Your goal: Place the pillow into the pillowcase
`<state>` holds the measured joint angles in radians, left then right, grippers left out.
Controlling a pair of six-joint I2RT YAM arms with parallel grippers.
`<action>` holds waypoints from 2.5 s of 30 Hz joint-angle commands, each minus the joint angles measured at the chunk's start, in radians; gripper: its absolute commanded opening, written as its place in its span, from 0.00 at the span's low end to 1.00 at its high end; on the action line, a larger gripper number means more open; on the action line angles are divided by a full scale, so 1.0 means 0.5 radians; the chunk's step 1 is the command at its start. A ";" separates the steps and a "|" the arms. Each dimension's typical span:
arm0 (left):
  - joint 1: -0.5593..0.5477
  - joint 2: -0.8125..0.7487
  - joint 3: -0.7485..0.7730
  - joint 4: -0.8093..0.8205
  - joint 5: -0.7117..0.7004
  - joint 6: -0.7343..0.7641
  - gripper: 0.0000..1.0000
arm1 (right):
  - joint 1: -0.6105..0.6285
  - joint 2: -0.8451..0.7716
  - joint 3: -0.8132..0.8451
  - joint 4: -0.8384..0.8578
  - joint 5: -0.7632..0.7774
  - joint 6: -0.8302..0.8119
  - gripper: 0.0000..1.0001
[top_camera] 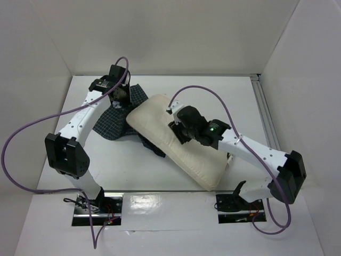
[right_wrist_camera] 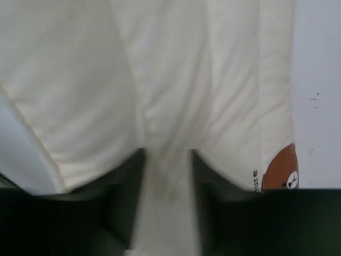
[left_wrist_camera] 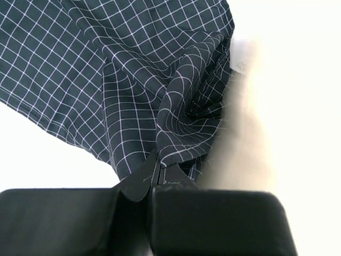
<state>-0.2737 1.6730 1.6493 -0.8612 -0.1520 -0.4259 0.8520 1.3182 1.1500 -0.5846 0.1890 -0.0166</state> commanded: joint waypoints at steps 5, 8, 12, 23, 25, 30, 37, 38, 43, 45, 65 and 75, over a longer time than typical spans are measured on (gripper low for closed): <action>0.029 0.053 0.024 0.007 -0.037 -0.029 0.00 | -0.071 -0.016 0.050 0.200 0.322 0.070 0.88; 0.069 0.053 -0.022 0.007 -0.067 -0.047 0.00 | -0.243 0.099 0.242 0.145 0.193 0.095 0.92; 0.090 0.035 -0.062 0.029 -0.091 -0.065 0.00 | -0.400 0.513 0.657 0.007 0.024 0.184 1.00; 0.127 0.017 -0.056 0.029 -0.129 -0.044 0.00 | -0.590 1.496 1.394 -0.040 -0.549 0.190 1.00; 0.127 0.017 -0.056 0.029 -0.129 -0.044 0.00 | -0.618 1.536 1.318 0.031 -0.755 0.211 1.00; 0.127 0.017 -0.056 0.029 -0.086 -0.044 0.00 | -0.569 1.466 1.033 0.218 -0.995 0.230 0.52; 0.146 -0.005 -0.074 0.029 -0.104 -0.044 0.00 | -0.569 1.040 0.667 0.454 -0.836 0.171 0.00; 0.167 -0.005 -0.074 0.029 -0.104 -0.044 0.00 | -0.569 0.896 0.591 0.479 -0.835 0.104 0.00; 0.210 -0.048 -0.114 0.053 -0.122 -0.044 0.00 | -0.529 0.638 0.529 0.347 -0.869 -0.055 0.00; 0.210 -0.066 -0.132 0.053 -0.122 -0.044 0.00 | -0.450 0.582 0.492 0.322 -0.808 -0.056 0.00; 0.228 -0.023 -0.148 0.388 0.074 -0.103 0.00 | -0.149 0.444 0.357 0.387 -1.084 -0.320 0.00; 0.228 -0.354 -0.466 0.672 0.126 -0.102 0.00 | -0.050 0.741 0.470 0.363 -1.225 -0.381 0.00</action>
<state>-0.1650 1.6165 1.4773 -0.6254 -0.1154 -0.4751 0.8249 1.6569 1.3239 -0.3885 -0.3573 -0.1898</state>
